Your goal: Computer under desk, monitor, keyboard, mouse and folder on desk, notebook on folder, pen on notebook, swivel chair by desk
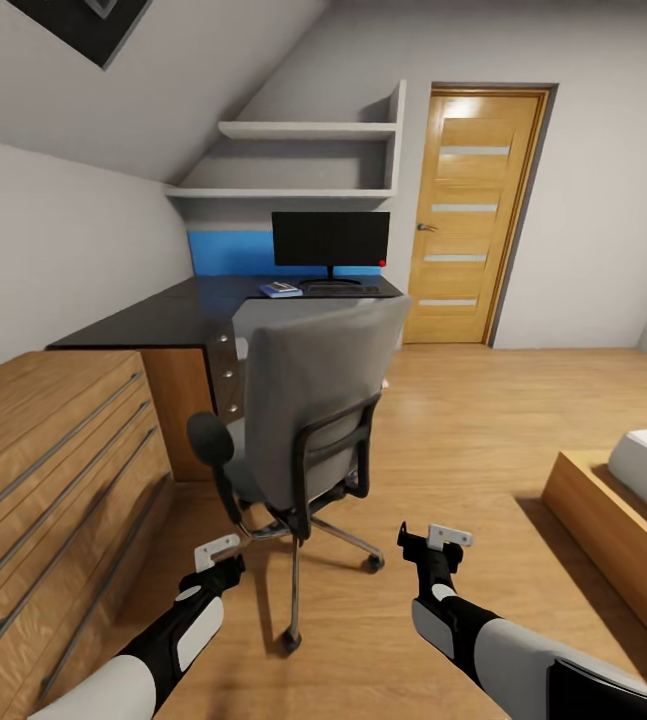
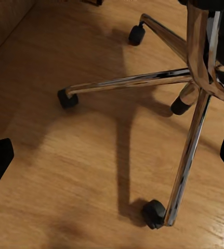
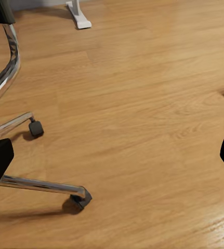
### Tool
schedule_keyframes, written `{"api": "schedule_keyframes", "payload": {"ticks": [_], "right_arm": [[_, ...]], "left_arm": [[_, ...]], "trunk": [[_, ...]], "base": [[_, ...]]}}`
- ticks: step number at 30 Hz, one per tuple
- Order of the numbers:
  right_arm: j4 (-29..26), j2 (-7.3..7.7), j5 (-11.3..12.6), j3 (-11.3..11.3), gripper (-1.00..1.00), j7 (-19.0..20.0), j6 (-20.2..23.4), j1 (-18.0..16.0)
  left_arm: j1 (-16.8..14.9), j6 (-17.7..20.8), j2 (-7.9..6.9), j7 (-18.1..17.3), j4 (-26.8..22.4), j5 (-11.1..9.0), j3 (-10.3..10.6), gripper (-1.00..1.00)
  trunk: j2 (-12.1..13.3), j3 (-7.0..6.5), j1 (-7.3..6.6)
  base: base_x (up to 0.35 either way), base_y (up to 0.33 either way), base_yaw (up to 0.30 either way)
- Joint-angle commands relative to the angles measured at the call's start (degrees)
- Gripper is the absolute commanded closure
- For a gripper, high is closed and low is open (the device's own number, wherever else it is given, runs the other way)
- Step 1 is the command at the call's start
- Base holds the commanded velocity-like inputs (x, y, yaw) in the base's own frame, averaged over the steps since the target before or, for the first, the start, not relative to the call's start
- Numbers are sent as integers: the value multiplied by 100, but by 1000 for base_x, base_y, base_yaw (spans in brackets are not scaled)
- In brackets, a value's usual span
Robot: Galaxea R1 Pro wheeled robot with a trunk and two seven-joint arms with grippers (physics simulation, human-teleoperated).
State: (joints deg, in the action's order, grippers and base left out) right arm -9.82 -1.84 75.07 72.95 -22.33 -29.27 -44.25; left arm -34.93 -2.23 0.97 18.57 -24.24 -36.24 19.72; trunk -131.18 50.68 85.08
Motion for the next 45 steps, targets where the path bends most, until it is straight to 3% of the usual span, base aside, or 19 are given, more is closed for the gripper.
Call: {"api": "schedule_keyframes", "payload": {"ticks": [1, 11, 14, 20, 24, 45], "right_arm": [[0, 11, 34, 43, -100, -35, -16, -5], [8, 40, 34, 37, -100, -35, -17, -5], [5, 22, 30, 51, -100, -29, -18, -5], [-2, -46, -160, 88, -100, -26, -12, -5], [-3, -103, -315, 88, -100, -27, -10, 0], [-3, -141, -379, 88, -100, -26, -9, 4]], "left_arm": [[-5, -28, -16, 46, -2, -58, 44, -100], [-5, -25, -167, 70, -2, -85, 21, -100], [-5, -34, -232, 75, -2, -109, -70, -100], [-5, -136, -284, 66, 90, -247, -792, -100], [-5, -228, -284, 61, 132, -264, -950, -100], [-5, -252, -233, 1, 152, -229, -989, -100]], "trunk": [[-2, 6, 0], [-2, 6, 0], [-2, 6, 0], [-2, 6, 0], [-2, 6, 0], [-2, 6, 0]], "base": [[247, 0, 0], [246, 0, 0], [58, 0, 0], [13, 0, 5], [2, 0, 144], [-30, 0, 255]]}}
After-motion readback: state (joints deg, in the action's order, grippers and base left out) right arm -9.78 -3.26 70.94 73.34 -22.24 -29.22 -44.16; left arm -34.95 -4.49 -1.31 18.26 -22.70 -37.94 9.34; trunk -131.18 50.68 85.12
